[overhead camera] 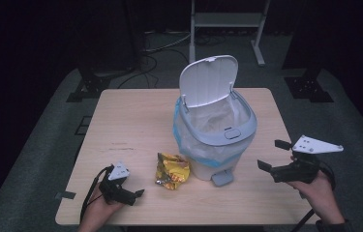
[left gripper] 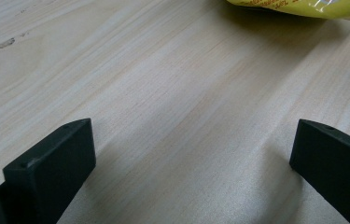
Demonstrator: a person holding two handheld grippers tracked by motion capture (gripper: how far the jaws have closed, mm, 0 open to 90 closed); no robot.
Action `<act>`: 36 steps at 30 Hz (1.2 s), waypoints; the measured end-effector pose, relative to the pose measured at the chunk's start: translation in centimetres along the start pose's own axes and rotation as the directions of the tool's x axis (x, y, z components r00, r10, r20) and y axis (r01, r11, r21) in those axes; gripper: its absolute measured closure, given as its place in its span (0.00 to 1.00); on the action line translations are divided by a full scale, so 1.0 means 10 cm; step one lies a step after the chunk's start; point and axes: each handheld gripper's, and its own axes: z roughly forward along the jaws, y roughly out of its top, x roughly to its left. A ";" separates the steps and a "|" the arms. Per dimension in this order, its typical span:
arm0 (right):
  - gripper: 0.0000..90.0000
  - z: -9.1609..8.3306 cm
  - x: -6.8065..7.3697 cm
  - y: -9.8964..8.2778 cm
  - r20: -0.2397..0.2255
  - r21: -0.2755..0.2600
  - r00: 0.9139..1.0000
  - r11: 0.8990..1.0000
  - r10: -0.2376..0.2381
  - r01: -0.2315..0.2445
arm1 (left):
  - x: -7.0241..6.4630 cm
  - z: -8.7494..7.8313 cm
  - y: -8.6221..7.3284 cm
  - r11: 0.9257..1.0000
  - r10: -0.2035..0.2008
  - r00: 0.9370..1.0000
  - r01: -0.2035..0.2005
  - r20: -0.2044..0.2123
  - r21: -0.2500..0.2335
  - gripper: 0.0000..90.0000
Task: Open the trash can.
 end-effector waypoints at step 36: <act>0.01 0.48 -0.12 -0.95 0.075 0.293 0.997 0.956 -0.033 0.009 | -0.01 0.00 0.00 1.000 0.003 1.000 -0.003 0.002 -0.003 0.00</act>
